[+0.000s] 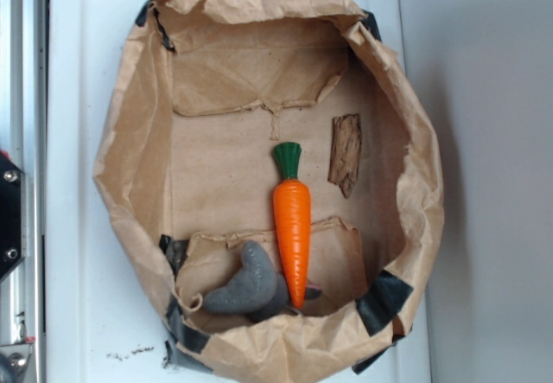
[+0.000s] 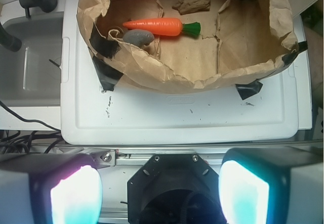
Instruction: Grab the gray animal.
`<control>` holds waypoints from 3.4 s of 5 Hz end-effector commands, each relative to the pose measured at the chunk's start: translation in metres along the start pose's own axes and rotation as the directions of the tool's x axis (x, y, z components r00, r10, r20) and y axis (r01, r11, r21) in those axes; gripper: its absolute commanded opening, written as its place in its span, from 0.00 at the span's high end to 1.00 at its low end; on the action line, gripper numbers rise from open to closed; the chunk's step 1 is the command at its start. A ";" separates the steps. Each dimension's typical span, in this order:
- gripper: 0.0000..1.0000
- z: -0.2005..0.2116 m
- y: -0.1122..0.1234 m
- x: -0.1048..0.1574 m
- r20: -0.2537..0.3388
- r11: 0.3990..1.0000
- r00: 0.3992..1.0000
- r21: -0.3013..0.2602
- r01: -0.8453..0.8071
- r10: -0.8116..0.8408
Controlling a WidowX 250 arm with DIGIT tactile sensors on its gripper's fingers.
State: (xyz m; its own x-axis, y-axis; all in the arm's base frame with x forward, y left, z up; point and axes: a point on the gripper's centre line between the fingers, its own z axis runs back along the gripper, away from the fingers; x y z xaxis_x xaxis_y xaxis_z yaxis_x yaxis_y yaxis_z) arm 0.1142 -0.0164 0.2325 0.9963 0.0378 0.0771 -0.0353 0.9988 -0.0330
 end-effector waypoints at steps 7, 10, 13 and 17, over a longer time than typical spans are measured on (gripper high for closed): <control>0.00 -0.041 0.005 0.121 -0.002 0.964 0.972 -0.125 -0.234 0.236; 0.00 -0.113 0.018 0.138 0.032 0.944 0.944 0.006 -0.330 0.330; 0.00 -0.155 -0.029 0.123 -0.038 0.947 0.959 -0.151 -0.283 0.280; 1.00 -0.190 -0.034 0.143 -0.039 0.923 0.933 -0.142 -0.359 0.357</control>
State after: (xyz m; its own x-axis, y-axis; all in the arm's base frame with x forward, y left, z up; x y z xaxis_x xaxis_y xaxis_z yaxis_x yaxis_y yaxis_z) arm 0.2644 -0.0522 0.0442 0.9222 0.3863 -0.0187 -0.3832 0.9061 -0.1792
